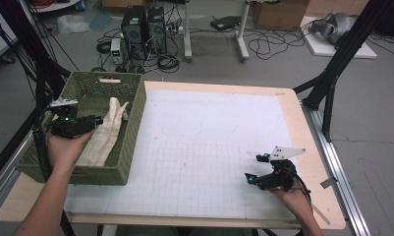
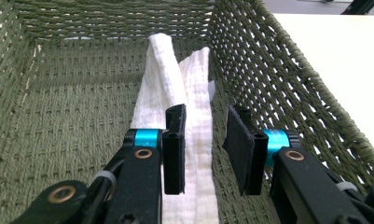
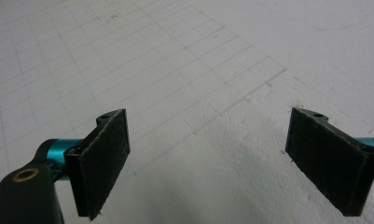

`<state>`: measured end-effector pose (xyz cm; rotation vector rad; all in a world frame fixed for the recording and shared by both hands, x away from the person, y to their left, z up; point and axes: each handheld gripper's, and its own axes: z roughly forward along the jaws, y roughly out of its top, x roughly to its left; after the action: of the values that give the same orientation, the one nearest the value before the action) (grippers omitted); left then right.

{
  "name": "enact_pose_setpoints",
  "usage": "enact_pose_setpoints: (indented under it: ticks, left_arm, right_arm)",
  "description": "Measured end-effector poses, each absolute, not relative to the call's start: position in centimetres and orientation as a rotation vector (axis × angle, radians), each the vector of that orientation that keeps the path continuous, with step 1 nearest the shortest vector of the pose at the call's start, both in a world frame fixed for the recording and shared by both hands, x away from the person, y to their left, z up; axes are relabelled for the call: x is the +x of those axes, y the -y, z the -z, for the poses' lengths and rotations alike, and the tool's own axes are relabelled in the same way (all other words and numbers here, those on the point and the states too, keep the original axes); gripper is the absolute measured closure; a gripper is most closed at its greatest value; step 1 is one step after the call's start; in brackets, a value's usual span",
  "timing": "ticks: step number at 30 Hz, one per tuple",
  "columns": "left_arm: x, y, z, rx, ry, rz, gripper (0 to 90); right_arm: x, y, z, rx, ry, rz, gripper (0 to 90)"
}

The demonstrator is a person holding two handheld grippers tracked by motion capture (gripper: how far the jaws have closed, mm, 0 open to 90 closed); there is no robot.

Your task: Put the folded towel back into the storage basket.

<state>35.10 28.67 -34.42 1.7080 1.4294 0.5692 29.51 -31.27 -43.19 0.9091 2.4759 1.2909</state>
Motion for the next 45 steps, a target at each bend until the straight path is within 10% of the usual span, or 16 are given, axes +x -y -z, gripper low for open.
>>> enact_pose_setpoints:
  ticks: [45]
  left_arm:
    - [41.1, -29.4, 34.8, 2.034, -1.090, -0.538, 89.7]
  right_arm:
    - [29.4, 31.9, 43.2, 0.959, -2.418, -1.310, 13.0]
